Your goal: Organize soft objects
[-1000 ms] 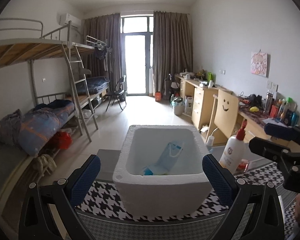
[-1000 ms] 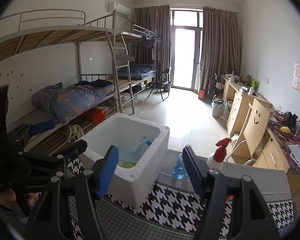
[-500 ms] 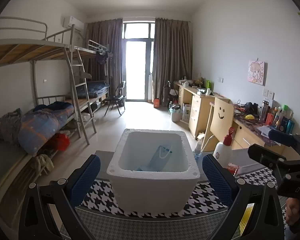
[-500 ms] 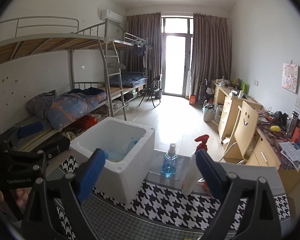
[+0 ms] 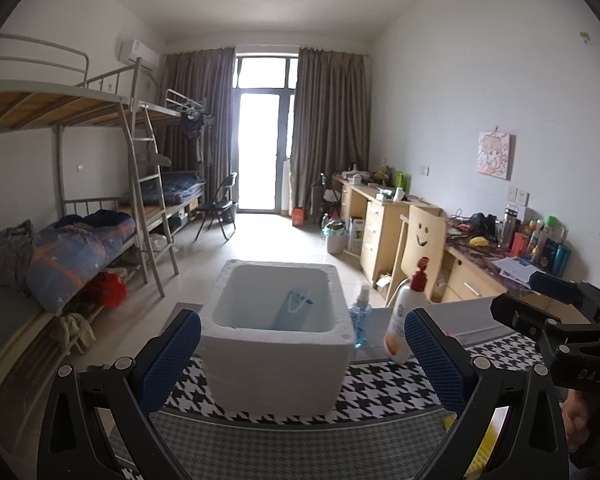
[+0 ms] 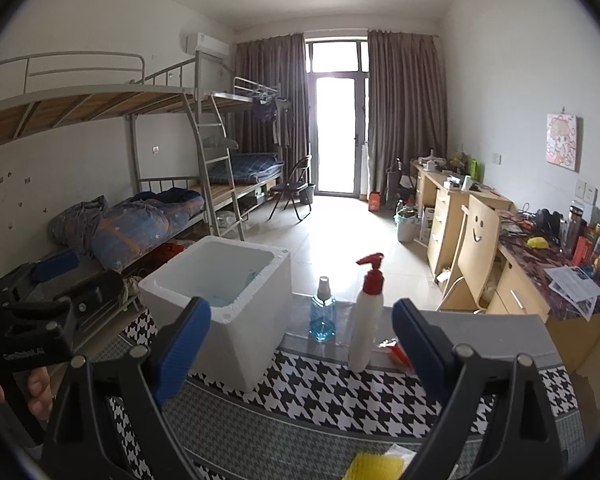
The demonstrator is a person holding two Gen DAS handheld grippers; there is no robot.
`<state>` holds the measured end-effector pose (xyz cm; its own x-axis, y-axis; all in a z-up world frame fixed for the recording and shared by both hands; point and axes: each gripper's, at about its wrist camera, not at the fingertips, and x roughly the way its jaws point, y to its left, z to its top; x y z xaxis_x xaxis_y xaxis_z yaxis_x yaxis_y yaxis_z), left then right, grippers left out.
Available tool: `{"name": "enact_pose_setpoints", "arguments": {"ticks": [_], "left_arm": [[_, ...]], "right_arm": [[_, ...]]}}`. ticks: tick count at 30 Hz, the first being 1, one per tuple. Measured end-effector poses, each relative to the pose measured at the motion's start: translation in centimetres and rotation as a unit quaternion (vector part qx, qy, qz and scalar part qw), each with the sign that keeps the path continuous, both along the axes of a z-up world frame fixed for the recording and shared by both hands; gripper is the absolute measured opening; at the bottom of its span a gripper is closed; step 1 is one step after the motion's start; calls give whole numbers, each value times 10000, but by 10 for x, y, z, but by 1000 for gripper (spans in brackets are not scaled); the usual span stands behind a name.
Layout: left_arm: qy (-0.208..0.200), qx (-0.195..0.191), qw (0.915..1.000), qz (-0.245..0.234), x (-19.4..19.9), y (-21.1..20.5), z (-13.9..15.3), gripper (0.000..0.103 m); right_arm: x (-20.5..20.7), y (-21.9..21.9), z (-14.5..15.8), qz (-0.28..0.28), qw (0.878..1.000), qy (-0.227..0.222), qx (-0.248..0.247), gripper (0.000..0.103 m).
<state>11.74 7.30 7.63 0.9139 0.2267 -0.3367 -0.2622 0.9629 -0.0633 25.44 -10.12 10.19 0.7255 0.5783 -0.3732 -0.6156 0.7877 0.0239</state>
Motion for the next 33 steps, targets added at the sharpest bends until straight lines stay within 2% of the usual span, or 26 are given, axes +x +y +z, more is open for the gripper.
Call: {"name": "enact_pose_setpoints", "arguments": {"ticks": [8,18,28,33], "left_arm": [[-144,88,9997,-180,-12,-19,3,102],[-251,196,9994,-148,-22,-36,-3,102],[-246,107,9985,-469,-30,-53,-15,102],[-321,234,9982,-460,-34,-62,-17,102]], "right_arm": [[-17,-14,1,-130,9997,-198,15,94],[-25,-29,-4,-251,9995,-187,77,94],[-41,-45,-11,-437,9987,-237,132,94],[-45,-49,-14,-512,9983,-265,104,94]]}}
